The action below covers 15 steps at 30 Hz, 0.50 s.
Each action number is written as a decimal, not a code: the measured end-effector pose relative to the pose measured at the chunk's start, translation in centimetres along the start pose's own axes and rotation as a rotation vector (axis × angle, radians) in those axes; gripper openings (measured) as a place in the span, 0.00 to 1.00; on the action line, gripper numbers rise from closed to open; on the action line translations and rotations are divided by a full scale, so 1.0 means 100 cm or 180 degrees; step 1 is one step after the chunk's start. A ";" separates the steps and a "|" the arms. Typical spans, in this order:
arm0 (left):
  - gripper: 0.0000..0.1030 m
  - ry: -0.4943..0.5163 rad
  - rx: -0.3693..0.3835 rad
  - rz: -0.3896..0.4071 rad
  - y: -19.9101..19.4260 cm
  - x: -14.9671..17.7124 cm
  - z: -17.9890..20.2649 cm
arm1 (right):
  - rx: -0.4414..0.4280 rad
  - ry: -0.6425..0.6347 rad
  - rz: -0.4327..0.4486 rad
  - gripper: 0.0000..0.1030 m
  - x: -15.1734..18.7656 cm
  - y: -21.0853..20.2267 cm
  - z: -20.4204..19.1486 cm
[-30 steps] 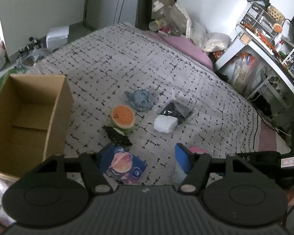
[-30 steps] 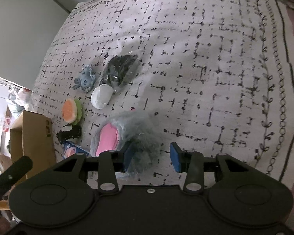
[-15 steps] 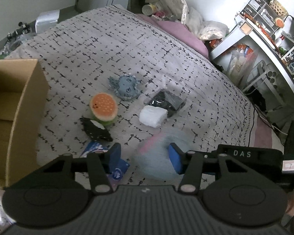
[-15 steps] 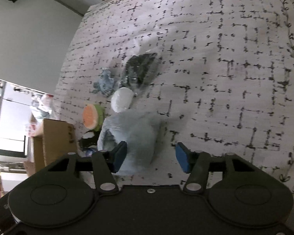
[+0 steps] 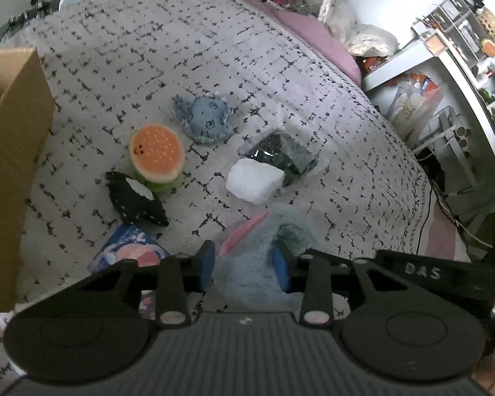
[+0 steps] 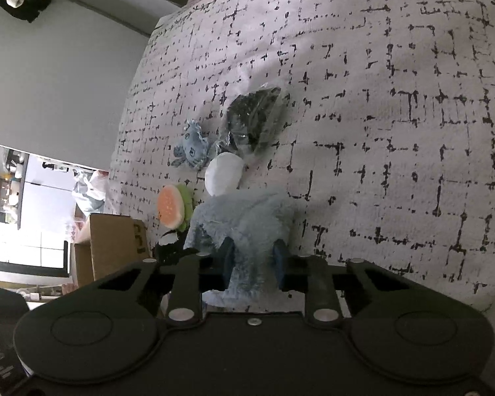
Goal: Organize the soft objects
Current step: 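Lift the grey plush with the right tool and carry it over the box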
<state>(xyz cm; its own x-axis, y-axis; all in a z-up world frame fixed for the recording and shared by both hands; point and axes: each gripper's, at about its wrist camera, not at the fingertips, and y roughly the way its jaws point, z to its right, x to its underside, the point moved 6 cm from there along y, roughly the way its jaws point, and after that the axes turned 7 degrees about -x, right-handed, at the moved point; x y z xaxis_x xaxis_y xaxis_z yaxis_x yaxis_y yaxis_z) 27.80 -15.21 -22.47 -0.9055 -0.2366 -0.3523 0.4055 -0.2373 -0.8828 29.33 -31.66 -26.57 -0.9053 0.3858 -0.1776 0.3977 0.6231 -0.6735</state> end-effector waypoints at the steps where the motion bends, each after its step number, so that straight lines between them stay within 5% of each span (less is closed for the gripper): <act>1: 0.36 -0.0035 0.0015 -0.0016 0.003 0.000 -0.001 | -0.0008 0.0005 0.0001 0.21 0.000 -0.001 0.000; 7: 0.22 -0.0200 0.0138 -0.0050 0.012 0.005 -0.002 | 0.0037 -0.0069 0.0066 0.17 0.002 -0.007 -0.006; 15: 0.20 -0.0168 0.0291 0.0139 -0.014 0.006 0.004 | 0.0073 -0.0242 0.0249 0.17 0.010 -0.031 -0.026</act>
<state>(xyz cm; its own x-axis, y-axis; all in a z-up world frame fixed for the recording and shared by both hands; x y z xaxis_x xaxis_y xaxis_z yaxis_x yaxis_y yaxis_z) 26.73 -15.40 -21.37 -0.8798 -0.2974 -0.3709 0.4565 -0.3101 -0.8339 27.61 -31.48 -22.79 -0.8807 0.3794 -0.2835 0.4647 0.5770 -0.6717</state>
